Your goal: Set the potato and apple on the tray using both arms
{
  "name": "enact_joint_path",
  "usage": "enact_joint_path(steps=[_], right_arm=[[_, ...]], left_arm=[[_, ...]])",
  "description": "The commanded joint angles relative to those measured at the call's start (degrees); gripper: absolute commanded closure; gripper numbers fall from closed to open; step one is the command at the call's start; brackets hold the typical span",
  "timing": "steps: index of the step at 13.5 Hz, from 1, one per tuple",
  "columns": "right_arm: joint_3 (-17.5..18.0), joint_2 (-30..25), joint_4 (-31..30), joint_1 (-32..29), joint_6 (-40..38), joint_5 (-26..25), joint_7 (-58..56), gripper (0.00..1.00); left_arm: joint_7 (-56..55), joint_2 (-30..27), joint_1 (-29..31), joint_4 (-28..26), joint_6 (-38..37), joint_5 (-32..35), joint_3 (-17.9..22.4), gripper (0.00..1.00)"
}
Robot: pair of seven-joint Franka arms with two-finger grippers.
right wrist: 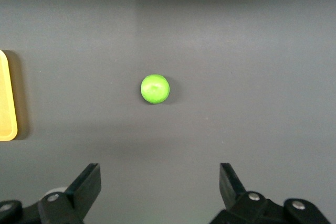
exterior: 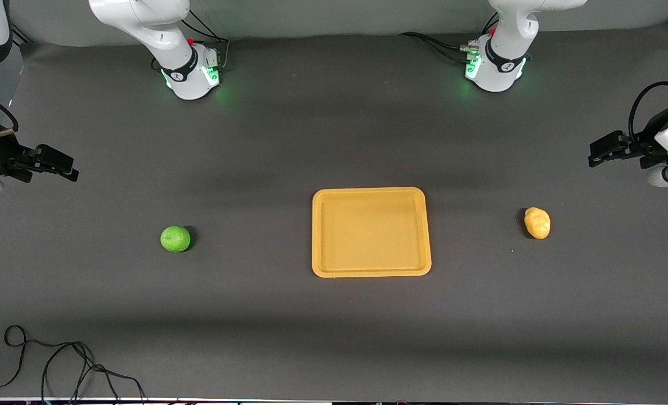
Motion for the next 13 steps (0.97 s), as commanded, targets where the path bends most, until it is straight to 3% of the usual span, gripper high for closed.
enact_joint_path(steps=[1,13], right_arm=[[0.06,0.16,0.75,-0.03,0.09,-0.89,-0.91,0.00],[0.06,-0.11,0.84,-0.03,-0.70,-0.89,-1.70,0.00]], left_arm=[[0.64,-0.40,0.75,0.00,-0.34,0.71,-0.79,0.02],[2.75,0.65,0.93,-2.28,2.11,2.12,-0.53,0.02]])
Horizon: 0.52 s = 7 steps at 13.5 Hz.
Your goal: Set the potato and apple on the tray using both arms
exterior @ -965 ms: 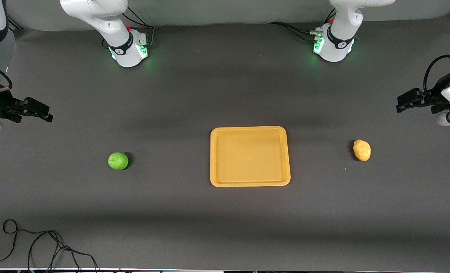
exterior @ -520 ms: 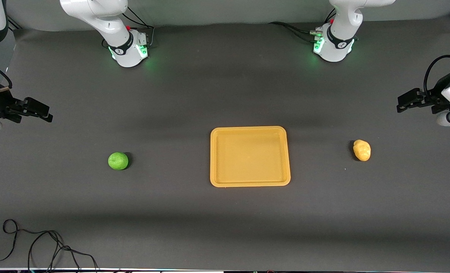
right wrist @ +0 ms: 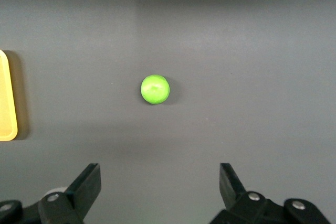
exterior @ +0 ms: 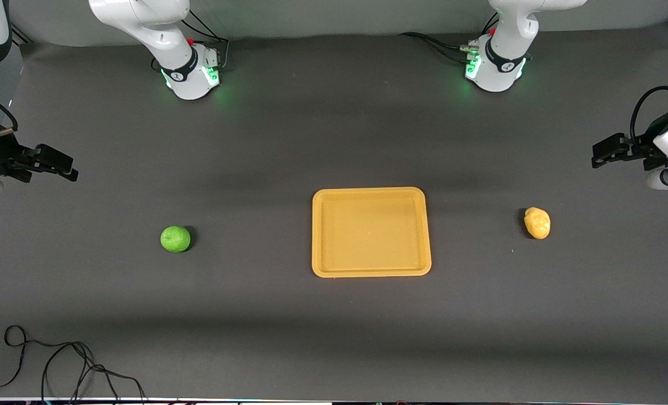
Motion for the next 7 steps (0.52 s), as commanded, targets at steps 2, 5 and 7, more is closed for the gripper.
enact_joint_path(steps=[2,5,7], right_arm=[[0.06,-0.27,0.71,-0.03,-0.86,-0.89,-1.49,0.00],[0.06,-0.27,0.71,-0.03,-1.74,-0.89,-1.49,0.00],[0.15,-0.18,0.71,-0.03,-2.44,-0.89,-1.49,0.00]], left_arm=[[0.96,0.68,0.53,-4.41,6.02,0.62,-0.40,0.02],[1.04,1.73,0.53,-11.35,14.89,0.71,-0.40,0.02],[1.92,4.62,0.53,-12.07,17.72,0.62,-0.40,0.02]])
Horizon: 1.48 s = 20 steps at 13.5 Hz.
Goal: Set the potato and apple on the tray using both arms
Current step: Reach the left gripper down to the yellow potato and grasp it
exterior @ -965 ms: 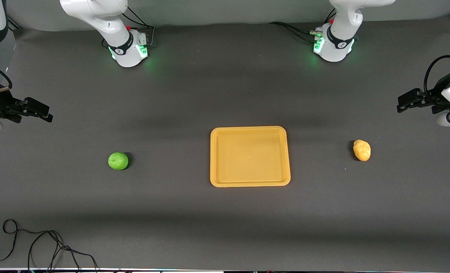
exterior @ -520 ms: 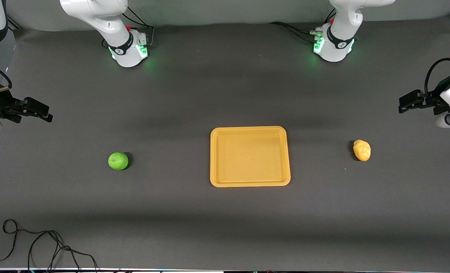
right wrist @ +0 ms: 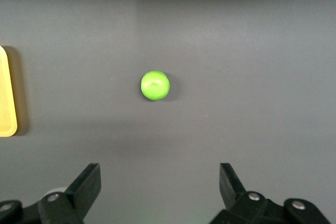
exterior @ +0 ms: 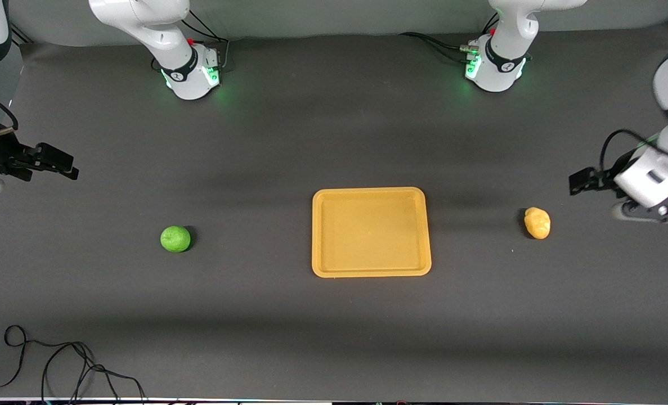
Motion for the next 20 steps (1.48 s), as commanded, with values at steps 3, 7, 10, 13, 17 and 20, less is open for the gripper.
enact_joint_path(steps=[3,7,10,13,17,20], right_arm=[[0.14,-0.25,0.68,0.05,-1.33,-0.89,-1.32,0.00],[0.14,-0.34,0.50,0.06,-2.03,-0.89,-1.59,0.00],[0.14,-0.34,0.15,0.06,-2.03,-0.71,-1.59,0.00],[0.14,-0.34,-0.37,0.06,-2.03,-0.71,-1.59,0.00],[0.06,-0.60,-1.16,0.06,-1.95,-0.71,-1.59,0.00],[0.06,-0.60,-1.43,0.06,-1.77,-0.71,-1.59,0.00]], left_arm=[[4.03,6.10,0.57,-2.79,8.67,0.61,-0.40,0.03],[6.74,14.79,2.50,-4.02,21.13,0.26,-0.40,0.04],[10.19,18.67,4.70,-5.08,26.43,-0.36,-0.58,0.05],[10.10,21.31,4.79,-7.19,31.79,-1.49,-0.49,0.07],[10.10,22.20,4.53,-8.33,32.42,-5.72,-0.49,0.06],[10.27,23.08,4.44,-10.52,36.71,-5.46,-0.49,0.05]])
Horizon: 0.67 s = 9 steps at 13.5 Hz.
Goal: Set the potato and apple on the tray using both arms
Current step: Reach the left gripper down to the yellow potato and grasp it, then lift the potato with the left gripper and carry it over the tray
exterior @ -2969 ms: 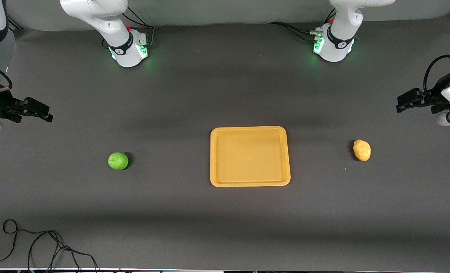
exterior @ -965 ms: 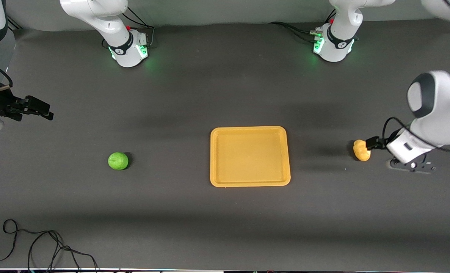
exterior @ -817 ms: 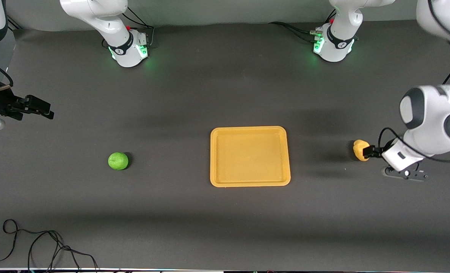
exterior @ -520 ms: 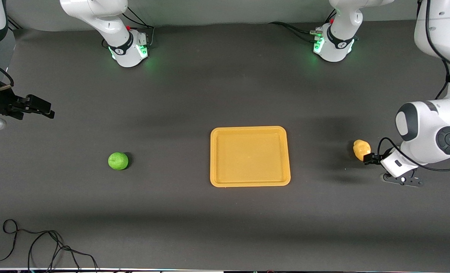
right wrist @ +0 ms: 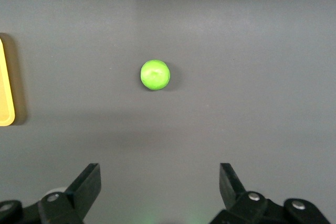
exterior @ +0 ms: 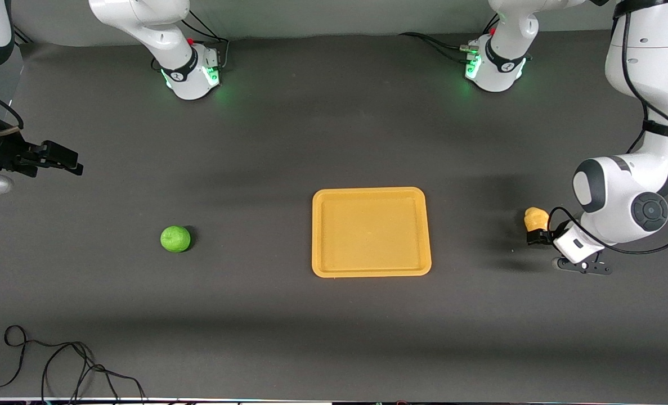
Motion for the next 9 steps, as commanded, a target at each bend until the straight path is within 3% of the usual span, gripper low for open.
enact_joint_path(steps=[1,9], right_arm=[[0.05,-0.59,-1.01,-0.01,-0.10,-0.71,-1.24,0.00],[0.05,-0.06,-1.10,-0.19,-0.10,-0.89,-1.33,0.00]], left_arm=[[1.17,-0.42,-0.11,-2.93,2.72,-0.39,-0.03,0.05],[3.80,-5.70,0.59,-10.23,3.60,-0.21,0.15,0.11]])
